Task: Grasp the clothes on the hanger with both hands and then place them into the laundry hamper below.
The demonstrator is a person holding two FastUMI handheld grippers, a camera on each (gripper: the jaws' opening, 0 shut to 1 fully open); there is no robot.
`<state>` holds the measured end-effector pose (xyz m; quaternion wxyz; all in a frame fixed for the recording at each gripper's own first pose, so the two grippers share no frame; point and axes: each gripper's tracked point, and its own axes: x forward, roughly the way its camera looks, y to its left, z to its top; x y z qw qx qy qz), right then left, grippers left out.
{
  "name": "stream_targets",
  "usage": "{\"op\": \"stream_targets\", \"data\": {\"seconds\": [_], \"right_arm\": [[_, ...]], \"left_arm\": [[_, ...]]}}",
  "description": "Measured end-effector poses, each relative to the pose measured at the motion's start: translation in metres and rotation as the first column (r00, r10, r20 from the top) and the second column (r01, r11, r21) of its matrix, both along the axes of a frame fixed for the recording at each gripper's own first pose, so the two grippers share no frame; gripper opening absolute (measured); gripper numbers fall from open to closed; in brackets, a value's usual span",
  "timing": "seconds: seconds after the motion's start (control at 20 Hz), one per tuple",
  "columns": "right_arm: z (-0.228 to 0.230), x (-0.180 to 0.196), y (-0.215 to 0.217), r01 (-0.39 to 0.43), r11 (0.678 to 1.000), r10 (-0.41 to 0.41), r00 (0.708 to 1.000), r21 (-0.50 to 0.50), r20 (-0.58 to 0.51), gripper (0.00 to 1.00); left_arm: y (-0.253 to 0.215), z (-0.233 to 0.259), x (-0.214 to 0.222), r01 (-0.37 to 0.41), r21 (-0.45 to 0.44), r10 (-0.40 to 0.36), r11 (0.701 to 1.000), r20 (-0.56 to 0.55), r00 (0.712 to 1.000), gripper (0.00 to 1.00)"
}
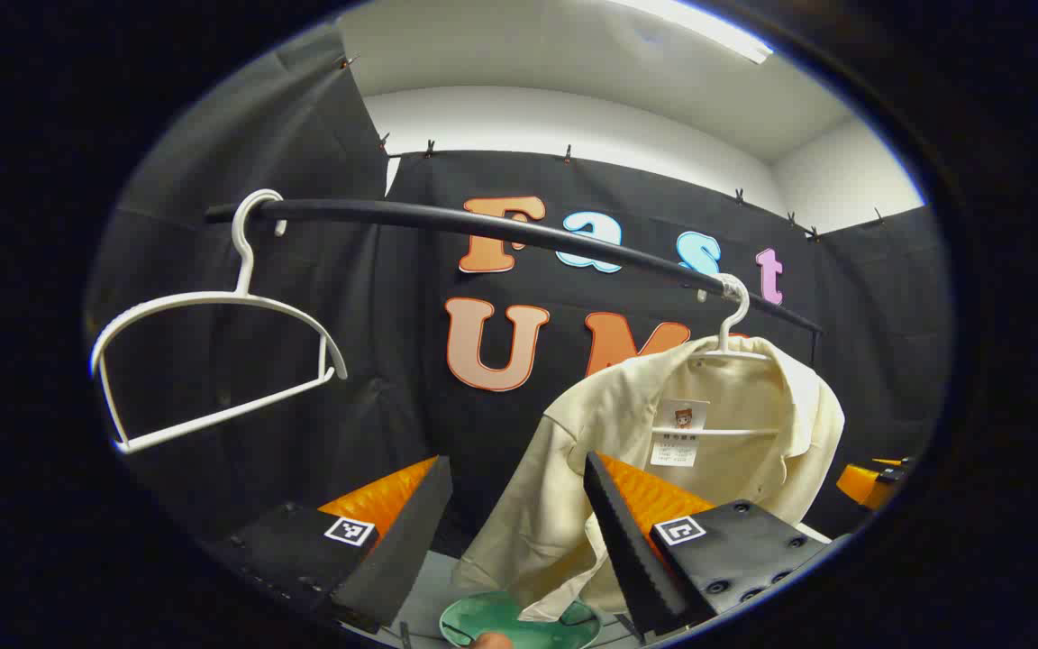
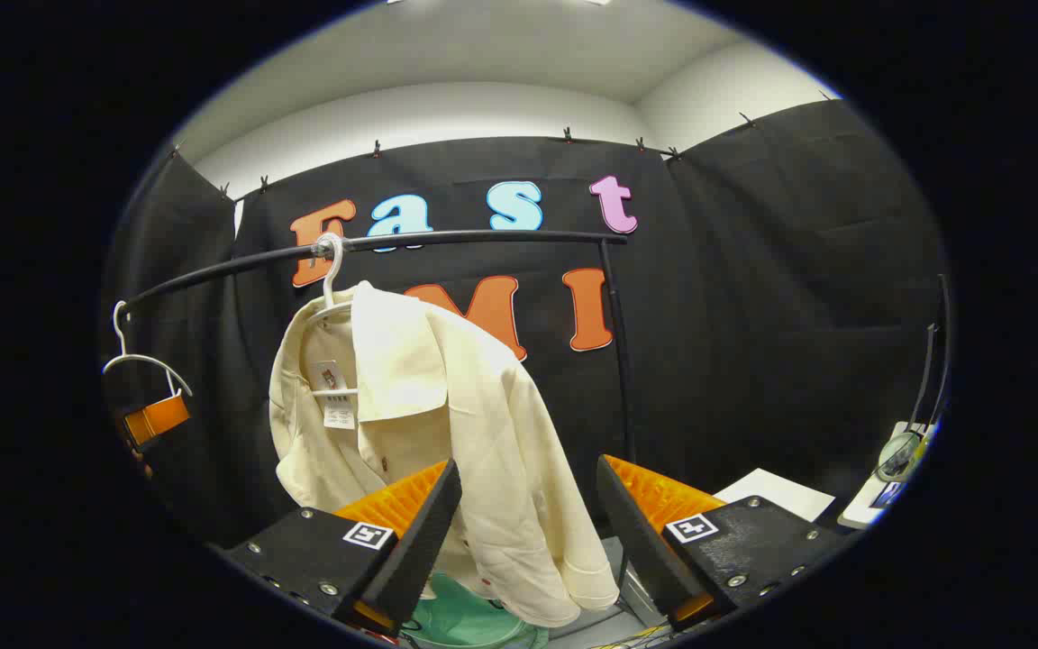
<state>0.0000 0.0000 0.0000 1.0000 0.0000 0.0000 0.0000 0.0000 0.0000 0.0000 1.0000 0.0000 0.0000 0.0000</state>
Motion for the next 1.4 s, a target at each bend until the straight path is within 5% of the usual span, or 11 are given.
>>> {"op": "stream_targets", "data": {"seconds": [0.05,0.55,1.4], "right_arm": [[0.0,-0.002,-0.001,0.003,1.0,-0.003,1.0,-0.012,0.001,0.94],[0.009,-0.023,-0.002,0.009,0.999,-0.008,1.0,-0.042,0.026,0.94],[0.0,-0.01,0.016,-0.019,0.998,0.02,1.0,-0.059,0.007,0.94]], "left_arm": [[0.0,0.0,-0.002,-0.002,-0.002,0.002,1.0,-0.001,1.0,0.93],[0.0,0.004,-0.015,0.014,-0.016,-0.014,1.0,-0.008,1.0,1.0],[0.004,0.0,-0.01,-0.003,-0.017,0.003,1.0,-0.002,1.0,0.96]]}}
